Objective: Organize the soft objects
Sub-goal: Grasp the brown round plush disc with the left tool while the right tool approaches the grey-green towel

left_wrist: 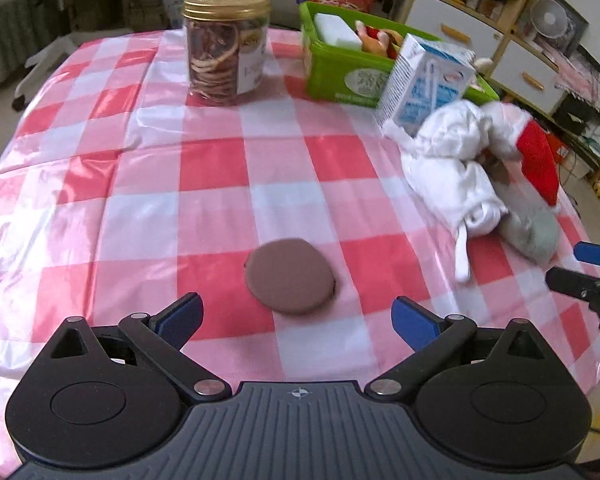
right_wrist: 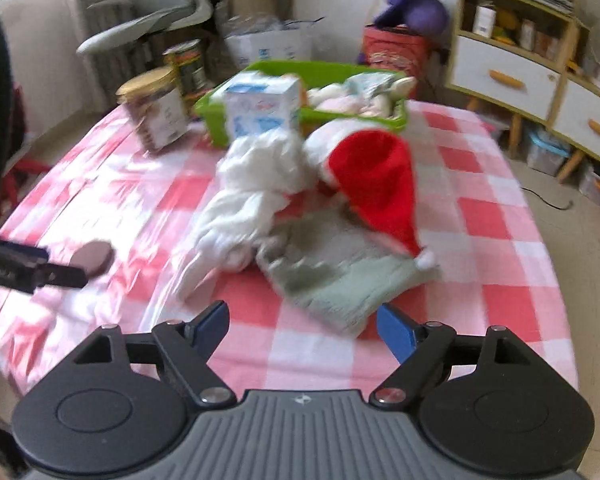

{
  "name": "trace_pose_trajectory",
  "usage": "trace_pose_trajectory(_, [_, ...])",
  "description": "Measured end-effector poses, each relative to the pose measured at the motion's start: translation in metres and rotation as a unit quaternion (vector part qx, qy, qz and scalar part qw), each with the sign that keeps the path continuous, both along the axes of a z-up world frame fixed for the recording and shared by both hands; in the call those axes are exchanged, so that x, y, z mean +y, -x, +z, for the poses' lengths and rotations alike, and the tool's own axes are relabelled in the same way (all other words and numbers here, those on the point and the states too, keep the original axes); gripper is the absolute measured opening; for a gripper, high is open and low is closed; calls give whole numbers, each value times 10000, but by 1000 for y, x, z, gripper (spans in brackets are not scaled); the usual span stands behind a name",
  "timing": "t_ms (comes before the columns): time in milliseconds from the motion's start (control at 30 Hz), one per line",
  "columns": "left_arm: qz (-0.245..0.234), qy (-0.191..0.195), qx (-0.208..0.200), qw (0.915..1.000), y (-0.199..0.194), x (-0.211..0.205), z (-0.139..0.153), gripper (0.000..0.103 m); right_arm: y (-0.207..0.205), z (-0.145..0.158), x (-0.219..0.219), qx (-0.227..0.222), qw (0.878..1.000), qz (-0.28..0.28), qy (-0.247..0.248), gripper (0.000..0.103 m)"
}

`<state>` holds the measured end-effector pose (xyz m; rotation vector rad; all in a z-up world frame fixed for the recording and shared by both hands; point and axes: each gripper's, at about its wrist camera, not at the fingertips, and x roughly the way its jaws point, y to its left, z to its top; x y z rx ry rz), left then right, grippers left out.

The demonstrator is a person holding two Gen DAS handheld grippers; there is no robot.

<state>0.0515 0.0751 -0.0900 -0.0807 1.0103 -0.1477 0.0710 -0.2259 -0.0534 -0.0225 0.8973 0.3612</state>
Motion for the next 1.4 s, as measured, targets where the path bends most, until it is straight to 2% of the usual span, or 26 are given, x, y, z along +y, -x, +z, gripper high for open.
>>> trace_pose_trajectory(100, [-108,-191,-38,9998,4,-3,-6,96,4,-14,5,166,9996,148,155,59])
trace_pose_trajectory(200, [-94,-438,91,9990,6,-5,-18,97,1,-28,3,394,9990,63,215,59])
trace_pose_trajectory(267, [-201,-595,-108,9980,10,-7,-22,97,-3,-36,-1,575,9982,-67,167,62])
trace_pose_trajectory(300, [-249,-628,-205,9975,12,-8,-23,98,-2,-36,-3,497,9986,-112,138,66])
trace_pose_trajectory(433, [-348,-572,-565,9962,17,-6,-26,98,-6,-39,-5,413,9989,-206,103,68])
trace_pose_trajectory(633, [-414,-490,-846,9943,17,-6,-28,95,-15,-46,-7,1,9997,-213,122,70])
trace_pose_trajectory(1100, [-427,-356,-950,9939,13,-6,-20,65,-31,-48,-8,-105,9993,-361,77,69])
trace_pose_trajectory(1267, [-451,-299,-942,9941,11,-7,-18,58,-34,-45,-8,-176,9989,-428,29,68])
trace_pose_trajectory(1400, [-451,-314,-951,9939,10,-8,-18,54,-36,-43,-6,-229,9989,-414,2,58])
